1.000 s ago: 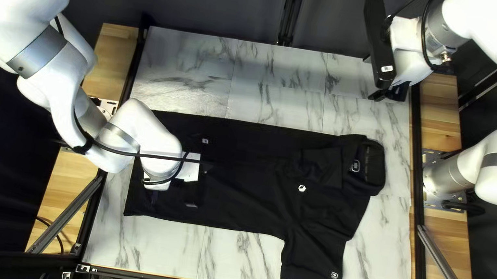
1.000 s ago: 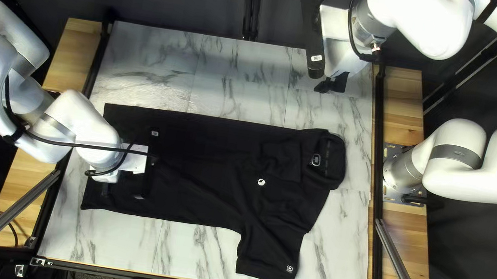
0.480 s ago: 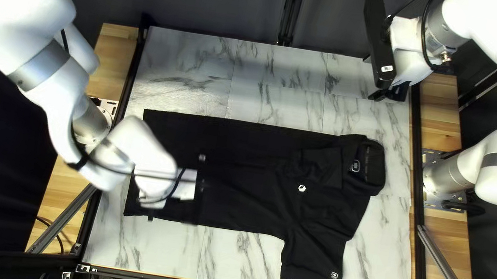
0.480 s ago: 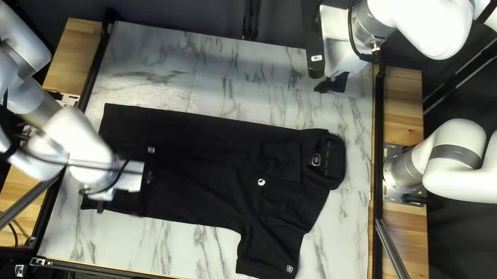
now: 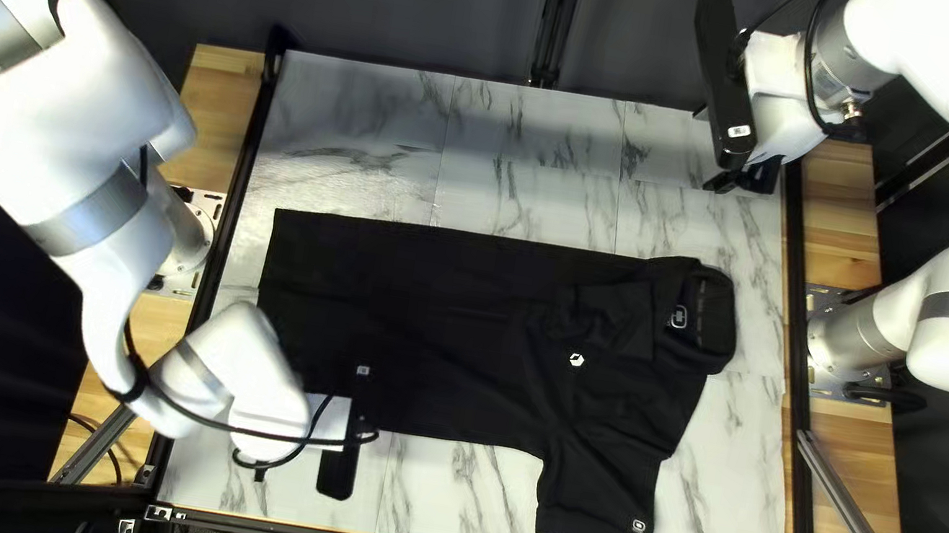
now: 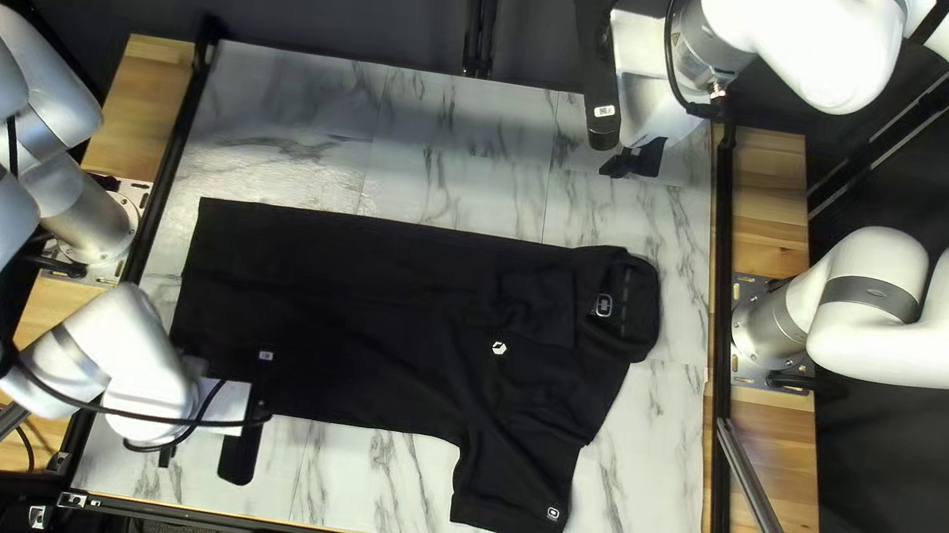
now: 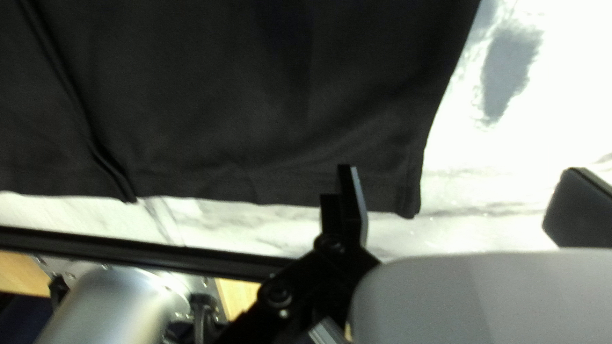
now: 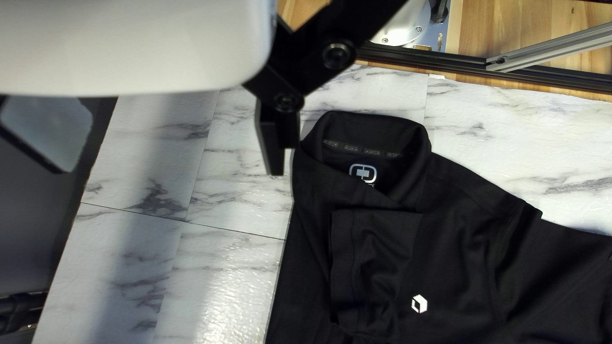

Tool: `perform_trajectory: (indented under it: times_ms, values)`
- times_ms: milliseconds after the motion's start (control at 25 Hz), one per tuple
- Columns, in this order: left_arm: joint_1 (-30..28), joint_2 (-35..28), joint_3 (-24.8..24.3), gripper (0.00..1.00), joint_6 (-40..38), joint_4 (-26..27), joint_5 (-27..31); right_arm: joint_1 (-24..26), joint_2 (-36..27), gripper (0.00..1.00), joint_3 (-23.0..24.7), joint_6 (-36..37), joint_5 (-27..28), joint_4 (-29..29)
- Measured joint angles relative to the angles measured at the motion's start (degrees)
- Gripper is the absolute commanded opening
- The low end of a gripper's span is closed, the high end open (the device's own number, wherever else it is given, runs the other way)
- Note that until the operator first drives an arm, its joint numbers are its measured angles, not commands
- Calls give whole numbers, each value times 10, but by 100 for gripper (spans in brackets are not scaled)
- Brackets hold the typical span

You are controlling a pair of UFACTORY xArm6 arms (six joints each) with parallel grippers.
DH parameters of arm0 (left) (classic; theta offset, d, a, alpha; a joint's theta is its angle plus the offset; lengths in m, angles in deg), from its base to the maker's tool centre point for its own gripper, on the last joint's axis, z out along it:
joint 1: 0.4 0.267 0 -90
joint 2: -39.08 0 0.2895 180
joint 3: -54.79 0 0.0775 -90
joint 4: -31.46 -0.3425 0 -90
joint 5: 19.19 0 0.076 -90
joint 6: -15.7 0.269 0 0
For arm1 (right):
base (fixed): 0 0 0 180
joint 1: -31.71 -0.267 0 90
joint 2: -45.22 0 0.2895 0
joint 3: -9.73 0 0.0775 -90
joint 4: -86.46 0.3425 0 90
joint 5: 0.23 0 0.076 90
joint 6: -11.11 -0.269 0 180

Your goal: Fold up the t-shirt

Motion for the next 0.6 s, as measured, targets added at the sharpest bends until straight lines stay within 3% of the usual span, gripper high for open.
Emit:
perform_trajectory:
  times_ms: [80, 320, 400, 520, 600]
  values:
    - [-4, 0, -4, 64, -5, 2, 0, 0, 0, 100, 0, 0, 0, 0]
    - [-4, -2, -23, 56, -5, 9, -13, 0, 0, 100, 0, 0, 0, 0]
    - [-1, -4, -30, 48, -3, 12, -17, 0, 0, 100, 0, 0, 0, 0]
    - [3, -8, -37, 10, 0, 14, -19, 0, 0, 100, 0, 0, 0, 0]
    - [8, -11, -44, 6, 5, 18, -24, 0, 0, 100, 0, 0, 0, 0]
